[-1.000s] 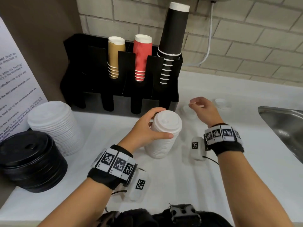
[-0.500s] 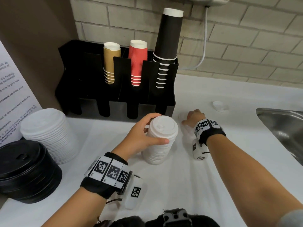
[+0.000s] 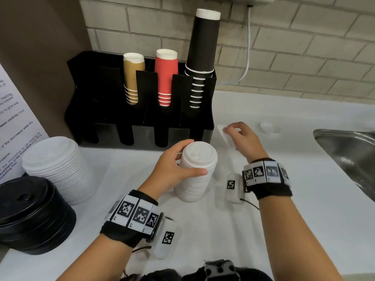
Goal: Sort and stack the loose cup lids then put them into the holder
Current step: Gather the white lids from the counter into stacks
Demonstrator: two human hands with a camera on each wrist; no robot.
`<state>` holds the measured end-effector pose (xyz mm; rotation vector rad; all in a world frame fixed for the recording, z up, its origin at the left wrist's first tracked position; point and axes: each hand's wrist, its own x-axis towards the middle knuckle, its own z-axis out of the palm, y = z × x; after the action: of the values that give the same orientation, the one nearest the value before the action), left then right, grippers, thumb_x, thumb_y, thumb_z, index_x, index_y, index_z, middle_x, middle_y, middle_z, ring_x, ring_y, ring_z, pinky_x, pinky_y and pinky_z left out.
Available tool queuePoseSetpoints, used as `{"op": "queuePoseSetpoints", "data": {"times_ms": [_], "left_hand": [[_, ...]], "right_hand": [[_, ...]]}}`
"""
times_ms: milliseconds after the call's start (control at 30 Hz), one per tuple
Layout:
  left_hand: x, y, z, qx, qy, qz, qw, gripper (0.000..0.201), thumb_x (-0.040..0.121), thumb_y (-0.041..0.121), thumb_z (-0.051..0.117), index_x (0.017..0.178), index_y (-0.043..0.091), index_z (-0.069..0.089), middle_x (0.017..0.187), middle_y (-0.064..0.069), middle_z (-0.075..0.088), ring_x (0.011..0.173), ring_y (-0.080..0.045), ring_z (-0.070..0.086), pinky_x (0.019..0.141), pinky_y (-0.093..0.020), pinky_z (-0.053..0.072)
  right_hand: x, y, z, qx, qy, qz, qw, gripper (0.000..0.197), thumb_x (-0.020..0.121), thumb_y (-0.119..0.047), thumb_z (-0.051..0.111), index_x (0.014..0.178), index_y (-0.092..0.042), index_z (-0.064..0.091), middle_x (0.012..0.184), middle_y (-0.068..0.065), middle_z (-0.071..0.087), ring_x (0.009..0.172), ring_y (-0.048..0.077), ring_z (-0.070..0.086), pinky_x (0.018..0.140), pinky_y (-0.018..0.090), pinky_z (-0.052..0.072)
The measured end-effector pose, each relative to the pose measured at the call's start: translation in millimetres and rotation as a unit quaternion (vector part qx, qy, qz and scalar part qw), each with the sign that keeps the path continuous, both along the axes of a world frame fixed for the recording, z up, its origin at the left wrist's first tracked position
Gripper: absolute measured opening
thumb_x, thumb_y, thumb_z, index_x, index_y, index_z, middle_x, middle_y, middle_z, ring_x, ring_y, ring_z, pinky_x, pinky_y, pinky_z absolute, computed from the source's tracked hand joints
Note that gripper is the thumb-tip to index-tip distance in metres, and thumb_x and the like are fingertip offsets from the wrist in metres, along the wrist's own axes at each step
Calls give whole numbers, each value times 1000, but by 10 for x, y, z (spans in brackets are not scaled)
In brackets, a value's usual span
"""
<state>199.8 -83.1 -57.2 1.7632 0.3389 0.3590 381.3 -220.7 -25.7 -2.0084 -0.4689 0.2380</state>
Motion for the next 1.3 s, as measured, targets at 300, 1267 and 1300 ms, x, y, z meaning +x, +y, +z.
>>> {"op": "queuePoseSetpoints", "data": {"times_ms": [300, 1267, 1300], "left_hand": [[-19, -20, 21, -4, 11, 4, 1000, 113, 46, 45, 86, 145, 31, 35, 130, 18, 53, 124, -12, 52, 104, -35, 45], [-14, -42, 137, 6, -28, -58, 998, 65, 64, 42, 80, 124, 42, 56, 124, 26, 57, 120, 0, 51, 95, -24, 47], [-5, -41, 152, 9, -26, -56, 998, 60, 65, 44, 78, 121, 41, 57, 125, 24, 57, 122, -3, 51, 97, -25, 47]], "right_hand": [[-638, -73, 94, 69, -85, 113, 988, 22, 74, -36, 79, 94, -31, 71, 94, -14, 68, 76, -8, 54, 70, 4, 41], [-470, -142, 246, 69, -77, 160, 982, 27, 74, -37, 79, 98, -29, 68, 103, -12, 63, 85, -2, 56, 69, 4, 39], [-321, -151, 250, 102, -51, 122, 986, 22, 78, -34, 77, 96, -26, 68, 99, -10, 63, 81, 0, 56, 66, 5, 39]]}}
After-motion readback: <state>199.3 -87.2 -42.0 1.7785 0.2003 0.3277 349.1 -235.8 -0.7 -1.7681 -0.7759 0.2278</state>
